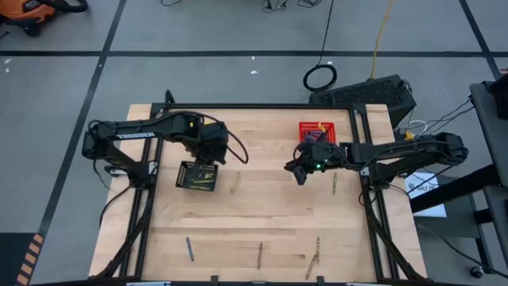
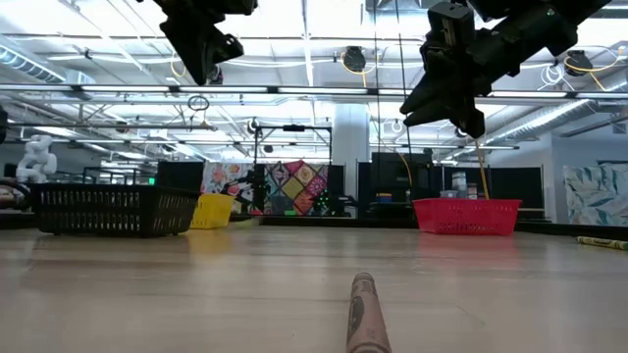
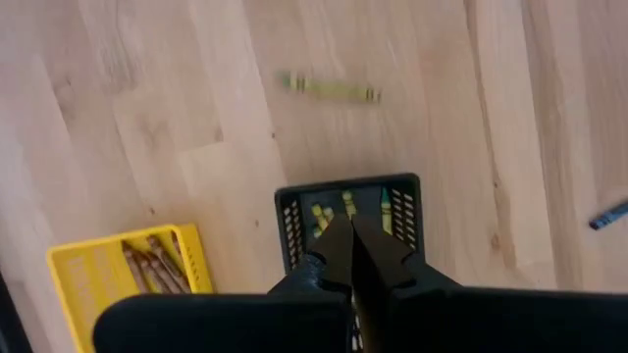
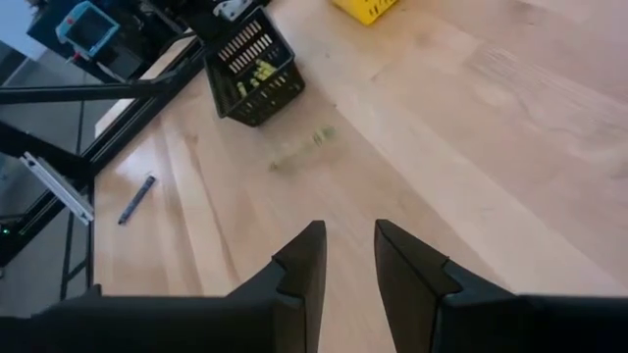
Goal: Sort crayons
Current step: Put the green crayon into the black bin
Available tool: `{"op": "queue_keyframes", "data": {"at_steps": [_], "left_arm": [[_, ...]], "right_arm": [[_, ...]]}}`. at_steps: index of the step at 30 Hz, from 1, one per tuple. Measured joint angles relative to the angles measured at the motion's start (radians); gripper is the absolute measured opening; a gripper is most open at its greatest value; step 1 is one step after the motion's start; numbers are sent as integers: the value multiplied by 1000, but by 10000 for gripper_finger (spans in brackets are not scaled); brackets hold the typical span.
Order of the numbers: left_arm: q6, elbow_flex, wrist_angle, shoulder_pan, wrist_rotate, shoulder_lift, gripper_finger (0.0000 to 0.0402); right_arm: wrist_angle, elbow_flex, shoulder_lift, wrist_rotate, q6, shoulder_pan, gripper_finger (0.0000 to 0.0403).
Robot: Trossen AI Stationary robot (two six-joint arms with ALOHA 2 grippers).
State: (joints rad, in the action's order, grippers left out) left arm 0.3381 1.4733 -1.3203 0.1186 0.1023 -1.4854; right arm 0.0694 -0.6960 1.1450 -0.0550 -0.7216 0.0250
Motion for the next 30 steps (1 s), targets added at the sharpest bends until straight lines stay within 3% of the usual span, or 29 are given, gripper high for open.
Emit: {"op": "queue_keyframes", "data": {"at_steps": [9, 14, 23, 30], "left_arm": [[-55, -20, 135, -6, -2, -20, 0], [-70, -21, 124, -6, -2, -38, 0], [-62, -21, 125, -6, -6, -40, 0], [-61, -21, 124, -6, -6, -40, 0]], "right_arm": [[8, 0, 0, -7, -26, -8, 77], [39, 0, 20, -9, -73, -16, 87], [239, 0, 95, 18, -321, -126, 142], [269, 0, 147, 84, -536, -280, 140]]}}
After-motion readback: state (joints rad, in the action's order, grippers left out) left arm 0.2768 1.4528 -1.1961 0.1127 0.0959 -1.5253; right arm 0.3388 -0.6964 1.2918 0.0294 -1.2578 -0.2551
